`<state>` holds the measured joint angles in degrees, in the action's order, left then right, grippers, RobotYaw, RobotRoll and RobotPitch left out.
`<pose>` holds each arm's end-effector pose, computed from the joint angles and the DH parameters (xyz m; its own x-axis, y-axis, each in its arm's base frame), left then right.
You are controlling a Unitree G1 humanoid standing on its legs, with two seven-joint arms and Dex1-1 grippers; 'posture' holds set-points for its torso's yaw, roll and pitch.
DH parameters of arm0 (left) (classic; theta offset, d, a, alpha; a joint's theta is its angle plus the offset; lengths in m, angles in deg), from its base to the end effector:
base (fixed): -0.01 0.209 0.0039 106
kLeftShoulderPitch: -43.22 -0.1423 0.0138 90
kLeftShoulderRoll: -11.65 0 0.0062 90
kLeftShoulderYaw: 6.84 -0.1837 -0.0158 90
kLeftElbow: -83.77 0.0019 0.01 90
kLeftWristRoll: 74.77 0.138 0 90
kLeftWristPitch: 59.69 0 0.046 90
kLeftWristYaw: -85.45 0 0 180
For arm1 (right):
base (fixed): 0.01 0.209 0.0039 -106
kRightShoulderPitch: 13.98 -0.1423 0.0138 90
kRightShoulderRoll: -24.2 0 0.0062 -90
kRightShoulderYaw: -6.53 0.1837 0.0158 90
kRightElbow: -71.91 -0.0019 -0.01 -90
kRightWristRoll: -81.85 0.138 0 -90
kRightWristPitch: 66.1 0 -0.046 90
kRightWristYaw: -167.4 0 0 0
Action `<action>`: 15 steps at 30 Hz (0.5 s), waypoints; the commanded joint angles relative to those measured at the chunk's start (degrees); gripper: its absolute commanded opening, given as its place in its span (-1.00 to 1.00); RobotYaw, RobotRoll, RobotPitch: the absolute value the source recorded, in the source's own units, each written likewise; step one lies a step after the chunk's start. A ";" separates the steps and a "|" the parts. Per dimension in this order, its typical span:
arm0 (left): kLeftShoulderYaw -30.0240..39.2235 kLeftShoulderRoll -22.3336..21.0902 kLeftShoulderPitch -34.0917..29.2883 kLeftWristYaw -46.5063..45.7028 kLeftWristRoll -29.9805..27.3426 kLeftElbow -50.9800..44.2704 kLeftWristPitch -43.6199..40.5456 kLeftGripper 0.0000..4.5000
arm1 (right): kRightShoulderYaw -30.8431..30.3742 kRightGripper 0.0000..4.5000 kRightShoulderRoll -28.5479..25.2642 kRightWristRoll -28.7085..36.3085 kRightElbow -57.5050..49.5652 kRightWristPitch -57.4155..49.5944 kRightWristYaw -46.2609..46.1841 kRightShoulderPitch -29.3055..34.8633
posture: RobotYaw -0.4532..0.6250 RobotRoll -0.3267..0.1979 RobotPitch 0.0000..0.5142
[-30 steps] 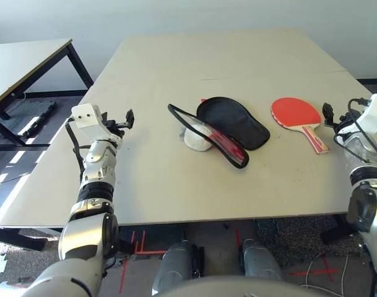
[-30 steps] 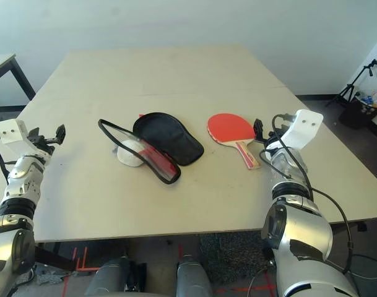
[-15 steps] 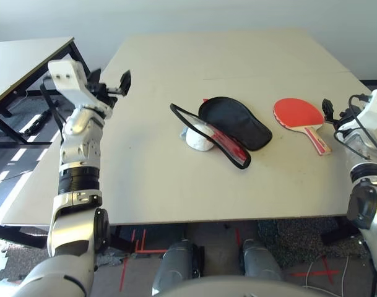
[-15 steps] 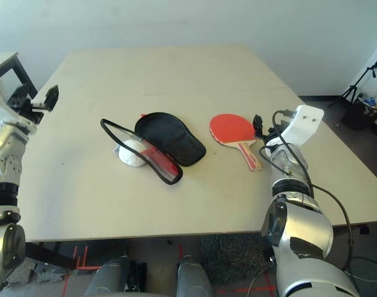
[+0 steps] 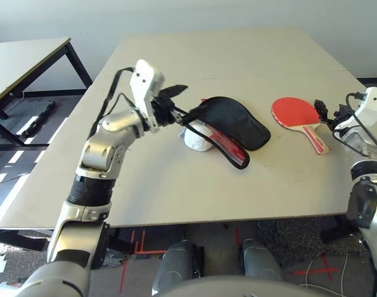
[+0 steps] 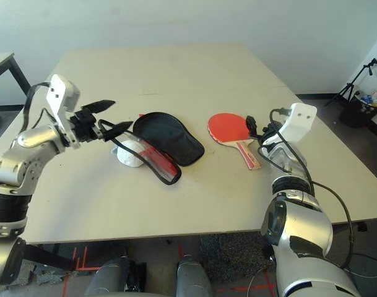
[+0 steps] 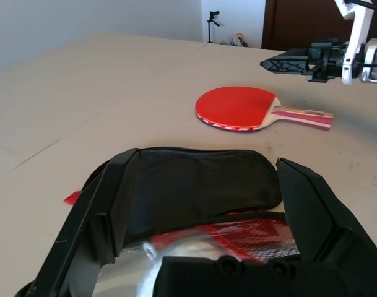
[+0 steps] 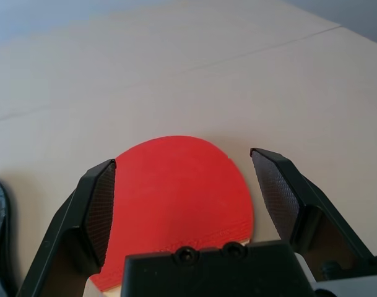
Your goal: Store the ping-pong paddle in its case and zip it.
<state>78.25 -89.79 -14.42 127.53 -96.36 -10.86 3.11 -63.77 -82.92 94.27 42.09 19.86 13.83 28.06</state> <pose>0.2823 0.1796 0.1831 0.5974 -0.8004 -0.0500 0.7910 0.5779 0.2010 0.3139 -0.3158 0.1346 0.9953 0.0009 -0.0973 0.0070 0.9967 0.0814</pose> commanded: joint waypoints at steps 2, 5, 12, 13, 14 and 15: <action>-1.67 0.80 -0.14 0.98 1.01 0.11 -0.22 1.00 | -3.65 0.99 -1.73 -2.04 -8.59 -11.81 -1.66 0.08 | -0.29 0.25 -1.00; -2.80 1.08 0.30 1.59 2.24 0.96 0.72 1.00 | -7.83 0.99 -3.93 -3.37 -14.02 -27.47 0.42 -0.66 | -0.29 0.25 -1.00; -4.90 0.16 0.71 3.34 5.69 1.16 2.32 1.00 | -16.93 0.99 -7.80 -6.51 -20.06 -44.78 6.28 -0.52 | -0.28 0.25 -1.00; -5.08 0.12 0.71 3.43 6.21 1.13 2.59 1.00 | -18.12 0.99 -8.07 -7.15 -19.67 -45.45 7.01 -0.65 | -0.28 0.25 -1.00; -5.10 0.20 0.73 3.43 6.42 1.04 2.65 1.00 | -18.97 0.99 -8.23 -7.67 -19.05 -45.83 7.48 -0.85 | -0.27 0.25 -1.00; -5.06 0.34 0.78 3.40 6.52 0.87 2.56 1.00 | -19.77 0.99 -8.30 -8.29 -17.92 -45.95 7.83 -1.21 | -0.27 0.25 -1.00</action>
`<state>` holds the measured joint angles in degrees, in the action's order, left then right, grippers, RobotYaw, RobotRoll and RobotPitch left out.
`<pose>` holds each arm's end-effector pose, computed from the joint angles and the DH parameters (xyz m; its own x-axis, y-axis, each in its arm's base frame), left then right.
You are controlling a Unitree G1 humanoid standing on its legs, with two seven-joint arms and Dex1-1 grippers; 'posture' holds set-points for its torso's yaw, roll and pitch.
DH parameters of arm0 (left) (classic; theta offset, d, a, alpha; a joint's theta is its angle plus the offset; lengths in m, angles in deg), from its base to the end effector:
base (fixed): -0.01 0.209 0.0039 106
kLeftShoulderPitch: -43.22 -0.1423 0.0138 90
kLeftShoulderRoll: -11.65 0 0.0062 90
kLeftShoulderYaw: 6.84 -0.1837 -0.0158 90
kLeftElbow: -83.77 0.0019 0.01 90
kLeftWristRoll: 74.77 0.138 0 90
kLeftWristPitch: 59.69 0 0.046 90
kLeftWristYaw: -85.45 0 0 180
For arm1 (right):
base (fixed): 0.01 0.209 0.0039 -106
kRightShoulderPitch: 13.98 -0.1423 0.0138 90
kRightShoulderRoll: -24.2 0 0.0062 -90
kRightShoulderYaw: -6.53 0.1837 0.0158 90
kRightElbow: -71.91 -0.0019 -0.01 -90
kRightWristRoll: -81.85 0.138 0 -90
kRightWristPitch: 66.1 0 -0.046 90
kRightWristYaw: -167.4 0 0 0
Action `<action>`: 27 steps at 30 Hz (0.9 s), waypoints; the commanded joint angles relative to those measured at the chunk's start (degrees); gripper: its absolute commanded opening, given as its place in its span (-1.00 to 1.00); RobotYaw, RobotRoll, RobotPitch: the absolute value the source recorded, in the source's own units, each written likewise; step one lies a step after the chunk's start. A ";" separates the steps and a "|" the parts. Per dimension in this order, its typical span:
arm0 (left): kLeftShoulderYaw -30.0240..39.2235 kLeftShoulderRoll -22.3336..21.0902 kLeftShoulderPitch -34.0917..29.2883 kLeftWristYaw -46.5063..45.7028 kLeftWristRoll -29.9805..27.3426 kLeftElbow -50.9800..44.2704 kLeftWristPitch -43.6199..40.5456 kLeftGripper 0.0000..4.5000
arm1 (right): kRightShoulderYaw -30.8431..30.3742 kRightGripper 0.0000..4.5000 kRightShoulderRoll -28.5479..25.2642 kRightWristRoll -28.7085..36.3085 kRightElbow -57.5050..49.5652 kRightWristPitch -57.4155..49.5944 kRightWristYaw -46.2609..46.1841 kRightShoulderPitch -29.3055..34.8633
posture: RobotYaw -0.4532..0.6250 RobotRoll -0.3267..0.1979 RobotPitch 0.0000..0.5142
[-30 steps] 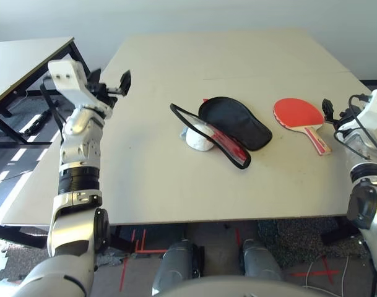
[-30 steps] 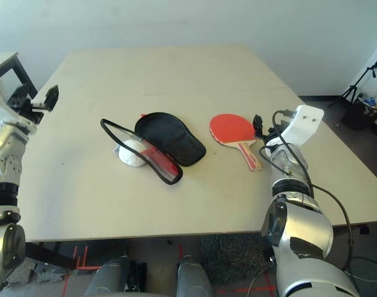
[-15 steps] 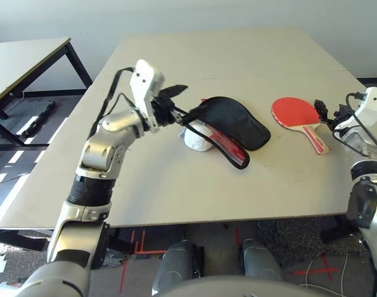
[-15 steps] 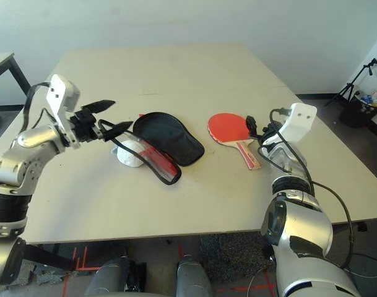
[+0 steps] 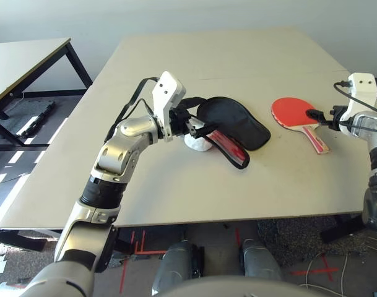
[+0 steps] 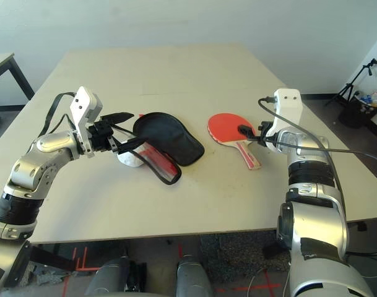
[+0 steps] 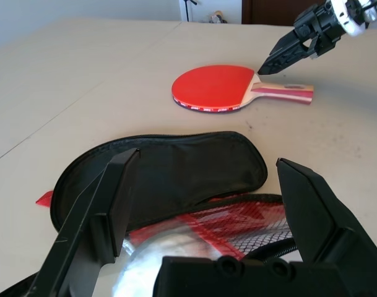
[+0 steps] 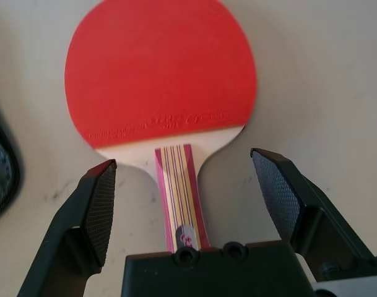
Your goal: Store the ping-pong paddle in its case and zip it.
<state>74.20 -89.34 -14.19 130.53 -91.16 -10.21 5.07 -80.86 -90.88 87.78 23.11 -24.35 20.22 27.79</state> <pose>0.2834 0.1681 0.1771 0.5463 -0.8276 -0.1291 0.8229 0.5016 0.2668 0.3084 -0.3118 0.1740 0.7772 0.0355 -0.6282 -0.1015 0.9924 -0.0695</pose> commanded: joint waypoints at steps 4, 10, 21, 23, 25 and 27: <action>-1.06 -0.07 0.56 0.55 1.95 -0.33 0.45 1.00 | -4.54 0.99 -0.02 -3.65 5.35 -1.08 2.24 -2.20 | -0.26 0.25 -1.00; -1.60 0.01 0.04 0.43 2.68 -1.54 0.14 1.00 | -5.29 0.99 1.90 -5.79 12.86 2.95 1.87 -4.65 | -0.25 0.25 -1.00; -2.25 1.34 0.37 0.57 3.49 -2.16 -0.21 1.00 | -4.57 0.84 5.29 -7.67 21.39 8.36 0.19 -7.85 | -0.22 0.25 -1.00; -2.28 1.41 0.35 0.64 3.71 -2.07 -0.10 1.00 | -4.71 0.61 5.38 -7.92 21.74 8.63 0.24 -7.74 | -0.22 0.25 -1.00; -2.33 1.49 0.30 0.67 3.84 -2.08 -0.07 1.00 | -4.87 0.32 5.44 -8.07 21.71 8.75 0.38 -7.50 | -0.22 0.25 -1.00; -2.44 1.65 0.25 0.63 3.96 -2.09 -0.04 1.00 | -4.88 0.05 5.48 -8.12 21.46 8.84 0.34 -7.21 | -0.22 0.25 -1.00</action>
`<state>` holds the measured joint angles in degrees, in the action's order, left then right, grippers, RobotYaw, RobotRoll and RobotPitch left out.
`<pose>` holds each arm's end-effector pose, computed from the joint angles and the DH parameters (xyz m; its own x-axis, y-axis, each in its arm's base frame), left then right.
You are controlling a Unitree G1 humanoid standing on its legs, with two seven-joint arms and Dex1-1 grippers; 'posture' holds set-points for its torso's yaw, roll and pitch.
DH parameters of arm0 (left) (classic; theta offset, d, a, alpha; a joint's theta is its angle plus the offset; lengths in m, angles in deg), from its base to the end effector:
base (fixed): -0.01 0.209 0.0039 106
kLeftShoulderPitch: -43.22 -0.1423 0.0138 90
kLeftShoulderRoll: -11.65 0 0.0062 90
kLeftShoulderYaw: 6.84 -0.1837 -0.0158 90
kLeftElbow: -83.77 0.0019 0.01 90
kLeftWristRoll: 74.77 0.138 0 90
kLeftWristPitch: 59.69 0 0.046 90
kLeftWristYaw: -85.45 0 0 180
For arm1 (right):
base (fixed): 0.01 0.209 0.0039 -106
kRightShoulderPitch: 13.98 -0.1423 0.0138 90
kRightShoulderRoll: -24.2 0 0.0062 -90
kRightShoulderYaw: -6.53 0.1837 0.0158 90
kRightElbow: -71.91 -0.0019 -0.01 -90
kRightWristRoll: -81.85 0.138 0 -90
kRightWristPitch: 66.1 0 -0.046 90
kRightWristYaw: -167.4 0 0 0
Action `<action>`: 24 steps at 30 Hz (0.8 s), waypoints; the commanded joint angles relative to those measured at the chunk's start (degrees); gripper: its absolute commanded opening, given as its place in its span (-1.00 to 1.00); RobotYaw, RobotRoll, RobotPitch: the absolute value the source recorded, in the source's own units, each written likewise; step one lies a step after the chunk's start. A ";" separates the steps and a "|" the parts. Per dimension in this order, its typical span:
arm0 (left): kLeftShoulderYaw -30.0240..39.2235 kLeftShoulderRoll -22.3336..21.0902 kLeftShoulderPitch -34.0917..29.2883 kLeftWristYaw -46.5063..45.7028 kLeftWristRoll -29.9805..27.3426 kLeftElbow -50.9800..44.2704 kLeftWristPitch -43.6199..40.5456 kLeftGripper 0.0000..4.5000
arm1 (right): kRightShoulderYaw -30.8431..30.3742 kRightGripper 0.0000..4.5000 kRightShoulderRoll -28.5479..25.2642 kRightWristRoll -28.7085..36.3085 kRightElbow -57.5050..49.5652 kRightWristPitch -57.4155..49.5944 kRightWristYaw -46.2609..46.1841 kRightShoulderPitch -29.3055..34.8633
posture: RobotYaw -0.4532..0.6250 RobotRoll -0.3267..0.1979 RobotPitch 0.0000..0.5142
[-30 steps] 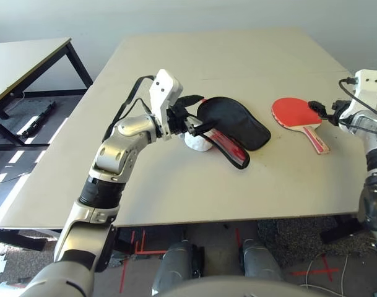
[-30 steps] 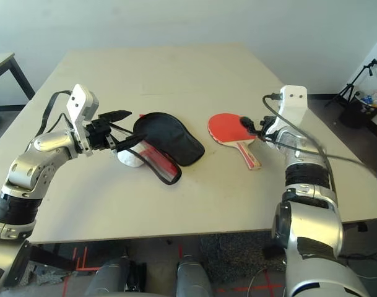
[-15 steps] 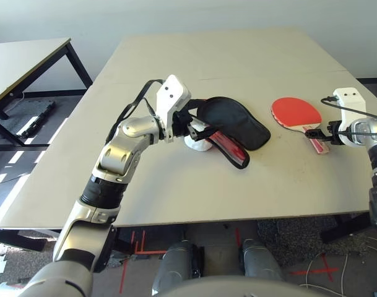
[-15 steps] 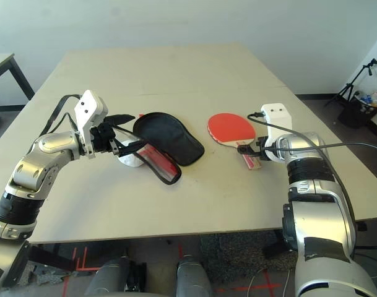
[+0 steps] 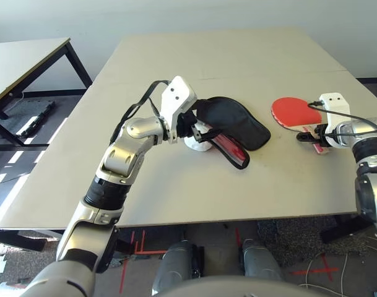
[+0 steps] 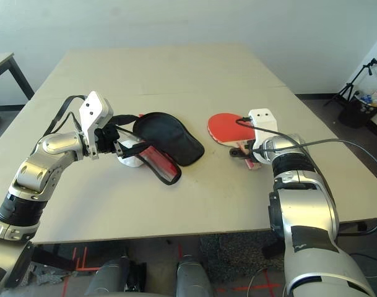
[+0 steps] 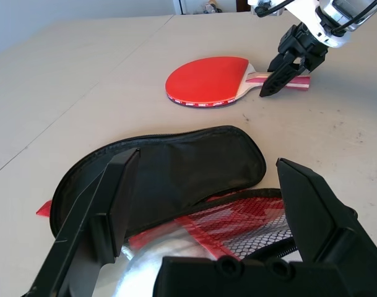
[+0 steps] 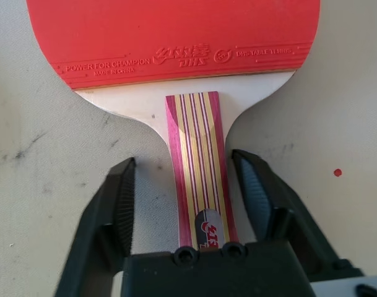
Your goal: Store the ping-pong paddle in its case and zip it.
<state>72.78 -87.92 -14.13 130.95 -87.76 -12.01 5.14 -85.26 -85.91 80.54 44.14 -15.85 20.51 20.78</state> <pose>0.2809 0.1578 0.1783 0.5304 -0.8355 -0.1437 0.8252 0.4699 0.3135 0.3228 -0.3007 0.1432 0.6708 0.0080 -0.7416 -0.1261 0.9866 -0.1035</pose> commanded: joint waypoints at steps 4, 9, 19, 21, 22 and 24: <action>-1.22 0.51 0.25 0.24 0.77 -0.01 0.06 1.00 | -0.09 -0.48 0.61 -1.05 -0.72 1.16 -0.66 0.60 | -0.23 0.25 -1.00; -1.36 0.53 0.33 0.41 0.96 0.50 0.38 1.00 | 2.47 -0.51 0.81 -0.07 -4.08 6.00 -4.02 2.22 | -0.24 0.25 -1.00; -2.22 0.62 -0.12 0.44 1.02 0.71 0.62 1.00 | 5.73 -0.51 3.95 2.40 -15.28 12.25 -6.99 4.22 | -0.24 0.25 -1.00; -2.28 0.53 -0.20 0.47 1.04 0.71 0.61 1.00 | 4.63 -0.51 5.86 2.82 -19.73 10.34 -5.69 4.80 | -0.24 0.25 -1.00; -2.29 0.50 -0.18 0.49 1.05 0.75 0.60 1.00 | 3.76 -0.51 7.08 2.91 -22.21 9.27 -4.90 5.08 | -0.24 0.25 -1.00; -2.30 0.49 -0.11 0.50 1.07 0.83 0.60 1.00 | 2.40 -0.51 8.56 2.59 -25.57 8.09 -3.61 5.61 | -0.23 0.25 -1.00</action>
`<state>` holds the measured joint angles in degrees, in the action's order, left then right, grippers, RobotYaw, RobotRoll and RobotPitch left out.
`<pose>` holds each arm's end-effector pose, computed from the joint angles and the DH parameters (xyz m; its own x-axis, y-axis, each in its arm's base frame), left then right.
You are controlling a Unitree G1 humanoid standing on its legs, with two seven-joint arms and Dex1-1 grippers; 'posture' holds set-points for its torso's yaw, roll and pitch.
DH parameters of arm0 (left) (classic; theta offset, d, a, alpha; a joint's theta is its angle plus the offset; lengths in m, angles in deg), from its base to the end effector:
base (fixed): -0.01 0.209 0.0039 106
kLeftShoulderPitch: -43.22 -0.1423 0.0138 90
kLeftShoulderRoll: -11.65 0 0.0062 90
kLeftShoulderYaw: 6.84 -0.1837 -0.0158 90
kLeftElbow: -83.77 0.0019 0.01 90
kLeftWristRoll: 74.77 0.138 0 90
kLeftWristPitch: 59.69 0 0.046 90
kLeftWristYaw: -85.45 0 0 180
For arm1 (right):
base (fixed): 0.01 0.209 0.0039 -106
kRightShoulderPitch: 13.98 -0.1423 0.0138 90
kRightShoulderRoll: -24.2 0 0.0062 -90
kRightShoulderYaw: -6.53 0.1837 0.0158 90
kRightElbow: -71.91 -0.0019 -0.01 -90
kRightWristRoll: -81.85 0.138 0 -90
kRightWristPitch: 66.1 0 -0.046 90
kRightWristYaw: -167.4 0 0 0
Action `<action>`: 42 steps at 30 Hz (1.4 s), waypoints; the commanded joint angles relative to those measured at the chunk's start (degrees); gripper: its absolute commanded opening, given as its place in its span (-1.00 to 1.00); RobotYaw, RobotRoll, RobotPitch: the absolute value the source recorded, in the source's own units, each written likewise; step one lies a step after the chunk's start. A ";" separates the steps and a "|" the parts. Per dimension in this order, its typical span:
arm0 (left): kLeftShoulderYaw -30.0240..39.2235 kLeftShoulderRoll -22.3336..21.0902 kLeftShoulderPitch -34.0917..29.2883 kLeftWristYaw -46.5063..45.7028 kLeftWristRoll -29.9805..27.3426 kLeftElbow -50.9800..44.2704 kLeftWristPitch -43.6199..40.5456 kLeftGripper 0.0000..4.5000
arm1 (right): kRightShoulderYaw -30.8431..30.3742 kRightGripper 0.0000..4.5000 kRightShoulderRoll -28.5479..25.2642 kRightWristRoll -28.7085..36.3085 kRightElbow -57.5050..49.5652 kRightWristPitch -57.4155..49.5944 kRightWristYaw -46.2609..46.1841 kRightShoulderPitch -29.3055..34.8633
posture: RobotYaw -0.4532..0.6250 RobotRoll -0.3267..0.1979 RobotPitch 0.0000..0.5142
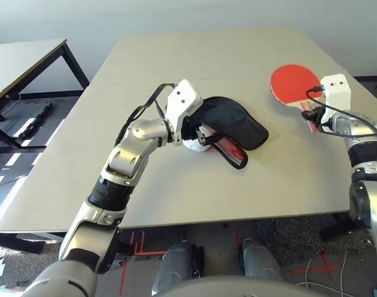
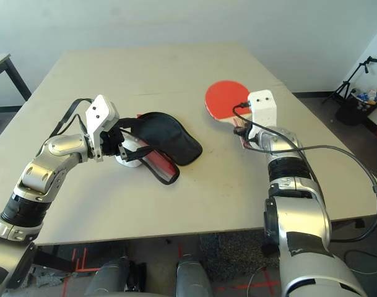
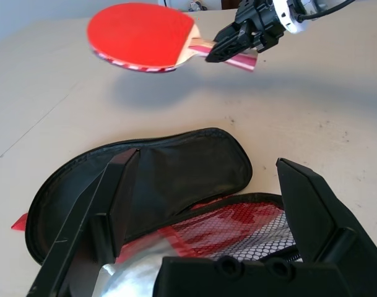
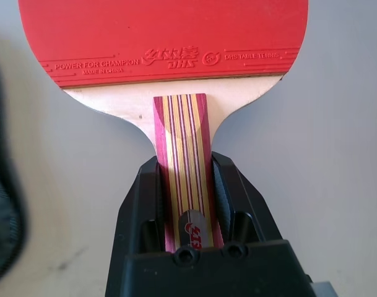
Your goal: Store the ping-pong paddle in its case and zip it.
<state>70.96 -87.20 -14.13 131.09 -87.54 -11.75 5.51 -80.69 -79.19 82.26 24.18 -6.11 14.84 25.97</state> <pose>0.2806 0.1503 0.1741 0.5028 -0.8501 -0.1569 0.8427 0.4415 0.3080 0.3367 -0.2547 0.1617 0.8977 0.1322 -0.4204 -0.2324 0.9525 -0.1968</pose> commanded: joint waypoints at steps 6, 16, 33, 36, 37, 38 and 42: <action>-0.57 -0.30 -0.07 0.31 0.91 0.28 0.01 1.00 | -7.40 -0.51 5.15 -0.15 -11.66 -4.57 6.71 0.56 | -0.22 0.25 -1.00; -0.57 -0.40 -0.42 0.00 1.46 -0.26 -0.08 1.00 | -12.95 -0.51 7.85 -2.24 -3.77 -4.93 11.43 -2.66 | -0.17 0.25 -1.00; -0.80 0.33 -0.65 -0.25 2.58 -0.88 -0.15 1.00 | -14.37 -0.51 10.69 -5.37 13.02 -1.26 13.95 -8.67 | -0.14 0.25 -1.00; -0.90 0.44 -0.59 -0.16 2.63 -0.83 -0.13 1.00 | -14.53 -0.51 10.86 -5.98 14.88 1.09 14.42 -9.06 | -0.14 0.25 -1.00; -0.96 0.47 -0.56 -0.13 2.67 -0.79 -0.10 1.00 | -14.35 -0.51 11.01 -6.03 15.47 1.43 14.18 -9.21 | -0.14 0.25 -1.00; -1.01 0.48 -0.54 -0.10 2.70 -0.77 -0.08 1.00 | -14.20 -0.51 11.13 -6.08 15.99 1.69 14.02 -9.36 | -0.15 0.25 -1.00; -1.17 0.55 -0.44 -0.04 2.78 -0.70 -0.03 1.00 | -13.25 -0.51 11.62 -5.92 17.72 1.33 12.46 -10.11 | -0.14 0.25 -1.00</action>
<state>70.61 -86.69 -14.35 130.93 -85.37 -12.04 5.50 -94.82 -68.08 76.43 41.13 -5.25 28.15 17.02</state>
